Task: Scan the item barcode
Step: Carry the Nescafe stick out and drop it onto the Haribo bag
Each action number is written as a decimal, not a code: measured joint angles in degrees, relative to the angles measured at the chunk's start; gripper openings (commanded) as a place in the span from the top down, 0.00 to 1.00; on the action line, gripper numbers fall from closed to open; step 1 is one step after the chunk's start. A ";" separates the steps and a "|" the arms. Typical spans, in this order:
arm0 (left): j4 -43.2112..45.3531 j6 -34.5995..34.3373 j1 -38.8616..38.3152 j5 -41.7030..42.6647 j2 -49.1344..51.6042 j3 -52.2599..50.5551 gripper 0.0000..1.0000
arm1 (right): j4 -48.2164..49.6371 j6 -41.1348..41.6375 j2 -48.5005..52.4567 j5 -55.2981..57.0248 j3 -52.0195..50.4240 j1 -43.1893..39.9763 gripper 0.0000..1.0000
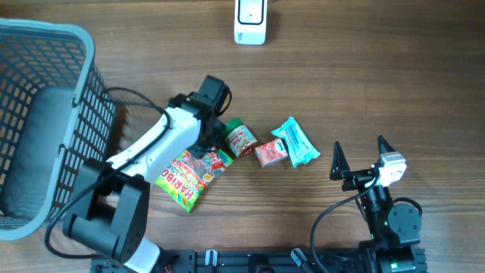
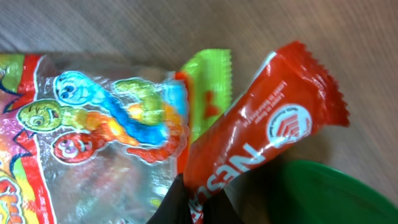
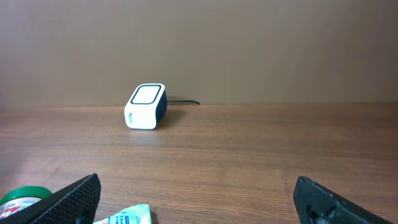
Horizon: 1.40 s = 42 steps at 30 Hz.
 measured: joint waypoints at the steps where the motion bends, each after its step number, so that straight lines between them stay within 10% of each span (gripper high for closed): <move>1: 0.98 -0.31 -0.07 0.00 0.00 -0.90 0.89 | 0.00 0.00 0.00 0.00 0.00 0.00 0.00; 9: 8.11 -1.49 -0.11 -0.02 0.00 -4.20 0.00 | 0.02 0.00 0.00 0.00 0.00 0.00 0.00; 18: 1.86 11.85 -0.04 -9.64 -2.19 2.93 0.00 | 0.00 0.00 0.00 0.00 0.00 0.00 0.00; 28: -13.49 31.28 1.09 -25.83 -15.74 38.60 0.00 | 0.02 0.00 0.00 0.00 0.00 0.00 0.00; 42: -28.33 27.43 -5.27 -34.77 -39.69 30.05 0.00 | -0.02 0.00 -0.02 0.00 0.00 0.00 0.00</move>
